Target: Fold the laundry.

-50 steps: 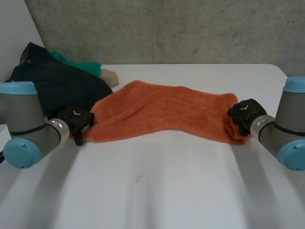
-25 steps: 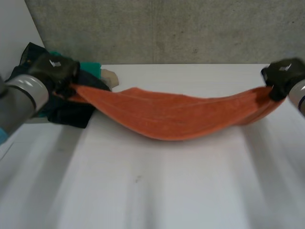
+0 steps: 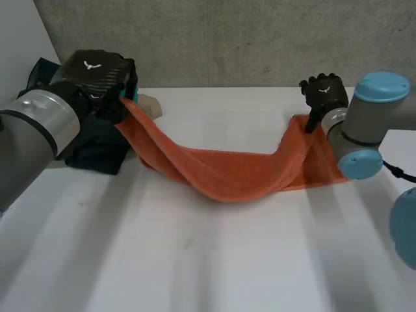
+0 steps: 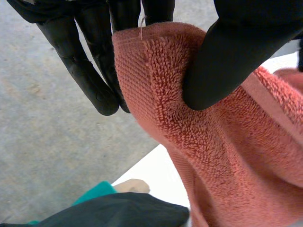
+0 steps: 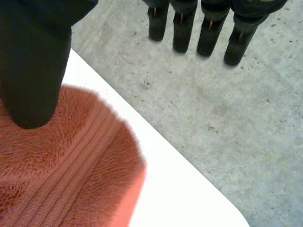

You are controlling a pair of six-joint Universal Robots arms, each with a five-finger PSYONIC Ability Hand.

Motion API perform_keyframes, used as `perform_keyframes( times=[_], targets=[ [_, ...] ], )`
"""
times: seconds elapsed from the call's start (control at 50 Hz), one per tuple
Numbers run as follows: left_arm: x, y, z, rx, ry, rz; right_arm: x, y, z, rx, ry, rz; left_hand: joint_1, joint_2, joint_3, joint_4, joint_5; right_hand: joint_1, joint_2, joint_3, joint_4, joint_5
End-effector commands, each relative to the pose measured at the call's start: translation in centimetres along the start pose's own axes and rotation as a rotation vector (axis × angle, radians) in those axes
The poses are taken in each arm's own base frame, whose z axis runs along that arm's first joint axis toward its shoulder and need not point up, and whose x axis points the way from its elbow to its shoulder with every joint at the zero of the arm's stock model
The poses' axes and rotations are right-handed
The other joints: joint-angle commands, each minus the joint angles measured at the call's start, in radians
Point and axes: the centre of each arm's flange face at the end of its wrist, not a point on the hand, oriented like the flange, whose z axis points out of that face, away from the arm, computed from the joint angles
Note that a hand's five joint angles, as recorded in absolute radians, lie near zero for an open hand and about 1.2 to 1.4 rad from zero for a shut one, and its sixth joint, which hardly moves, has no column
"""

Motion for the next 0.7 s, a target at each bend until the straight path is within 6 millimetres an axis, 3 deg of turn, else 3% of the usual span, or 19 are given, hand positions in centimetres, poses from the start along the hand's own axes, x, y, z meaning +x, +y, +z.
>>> perform_keyframes(
  times=[0.02, 0.06, 0.18, 0.26, 0.34, 0.5, 0.7],
  targets=[
    [0.9, -1.5, -1.2, 0.004, 0.033, -0.002, 3.6, -3.3, -2.0, -0.071, 0.056, 0.047, 0.245, 0.200, 0.208, 0.201, 0.229, -0.066, -0.073, -0.086, -0.092, -0.073],
    [1.0, -2.7, -1.9, 0.029, 0.038, -0.005, 4.8, -4.8, -3.9, -0.125, 0.034, 0.077, 0.245, 0.200, 0.208, 0.201, 0.229, -0.066, -0.073, -0.086, -0.092, -0.073],
    [1.3, -6.3, -3.6, 0.130, 0.051, -0.037, 6.1, -4.4, -9.2, -0.336, -0.054, 0.129, 0.245, 0.200, 0.208, 0.201, 0.229, -0.066, -0.073, -0.086, -0.092, -0.073],
    [1.8, -9.0, -4.9, 0.211, 0.064, -0.060, 5.3, -2.6, -12.6, -0.477, -0.135, 0.186, 0.245, 0.200, 0.208, 0.201, 0.229, -0.066, -0.073, -0.086, -0.092, -0.073],
    [2.1, -11.9, -6.0, 0.301, 0.057, -0.076, 2.5, 0.2, -16.1, -0.617, -0.224, 0.334, 0.245, 0.200, 0.208, 0.201, 0.229, -0.066, -0.073, -0.086, -0.092, -0.073],
    [3.4, -14.4, -7.1, 0.366, 0.077, -0.091, -2.3, 3.0, -17.0, -0.566, -0.235, 0.556, 0.245, 0.200, 0.208, 0.201, 0.229, -0.066, -0.073, -0.086, -0.092, -0.073],
    [4.3, -16.5, -8.9, 0.423, 0.094, -0.107, -4.3, 3.5, -16.3, -0.465, -0.047, 0.593, 0.245, 0.200, 0.208, 0.201, 0.229, -0.066, -0.073, -0.086, -0.092, -0.073]
  ],
)
